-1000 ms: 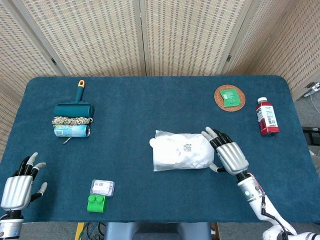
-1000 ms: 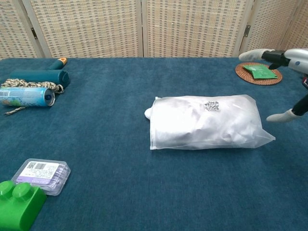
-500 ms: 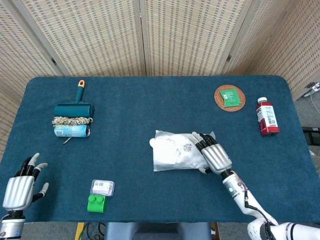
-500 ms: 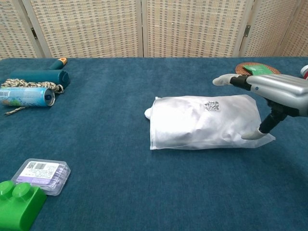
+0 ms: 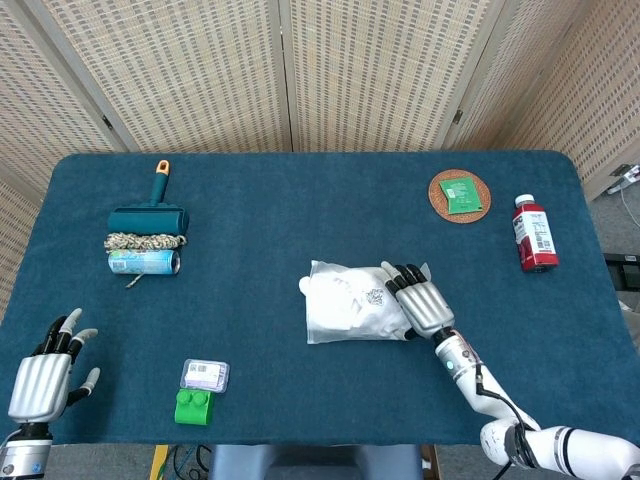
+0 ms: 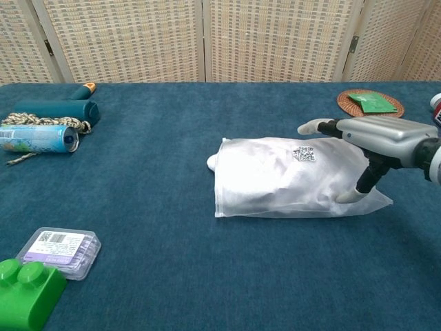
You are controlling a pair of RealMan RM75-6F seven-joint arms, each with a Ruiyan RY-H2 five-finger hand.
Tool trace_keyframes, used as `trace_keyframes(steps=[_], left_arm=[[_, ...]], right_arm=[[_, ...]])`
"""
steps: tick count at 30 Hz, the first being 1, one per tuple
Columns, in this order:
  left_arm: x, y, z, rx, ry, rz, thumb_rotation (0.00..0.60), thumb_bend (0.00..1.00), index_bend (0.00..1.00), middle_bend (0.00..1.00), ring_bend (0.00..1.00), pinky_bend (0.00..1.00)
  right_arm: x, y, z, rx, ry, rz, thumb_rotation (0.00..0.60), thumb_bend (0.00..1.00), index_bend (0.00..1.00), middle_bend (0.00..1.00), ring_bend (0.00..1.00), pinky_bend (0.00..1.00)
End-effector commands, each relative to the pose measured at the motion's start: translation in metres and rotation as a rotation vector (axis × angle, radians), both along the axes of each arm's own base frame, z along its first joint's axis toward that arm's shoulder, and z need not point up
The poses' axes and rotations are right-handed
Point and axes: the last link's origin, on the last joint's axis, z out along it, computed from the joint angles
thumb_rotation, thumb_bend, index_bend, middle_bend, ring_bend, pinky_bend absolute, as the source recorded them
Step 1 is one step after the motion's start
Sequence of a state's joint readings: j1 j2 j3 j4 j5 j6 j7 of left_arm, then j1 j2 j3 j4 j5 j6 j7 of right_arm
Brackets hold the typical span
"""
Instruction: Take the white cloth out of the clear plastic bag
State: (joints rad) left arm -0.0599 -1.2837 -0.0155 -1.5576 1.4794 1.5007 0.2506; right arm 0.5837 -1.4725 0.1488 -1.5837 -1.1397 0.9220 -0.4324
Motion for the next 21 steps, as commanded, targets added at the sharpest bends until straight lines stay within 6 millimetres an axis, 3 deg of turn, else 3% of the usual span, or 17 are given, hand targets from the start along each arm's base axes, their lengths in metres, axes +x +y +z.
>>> trace_keyframes(steps=[1, 12, 21], left_arm=[[0.000, 0.000, 0.000, -0.001, 0.000, 0.001, 0.600, 0.32, 0.27, 0.07, 0.08, 0.35], [0.000, 0.000, -0.002, -0.005, -0.001, 0.001, 0.600, 0.32, 0.27, 0.07, 0.08, 0.35], [0.002, 0.001, -0.002, -0.008, -0.001, -0.006, 0.600, 0.32, 0.27, 0.07, 0.08, 0.35]], right_arm=[[0.002, -0.003, -0.004, 0.001, 0.009, -0.007, 0.600, 0.00, 0.00, 0.00, 0.00, 0.06], [0.005, -0.016, -0.011, 0.014, 0.014, -0.022, 0.600, 0.00, 0.00, 0.00, 0.00, 0.07], [0.007, -0.028, -0.018, 0.054, 0.053, -0.021, 0.600, 0.00, 0.00, 0.12, 0.08, 0.27]])
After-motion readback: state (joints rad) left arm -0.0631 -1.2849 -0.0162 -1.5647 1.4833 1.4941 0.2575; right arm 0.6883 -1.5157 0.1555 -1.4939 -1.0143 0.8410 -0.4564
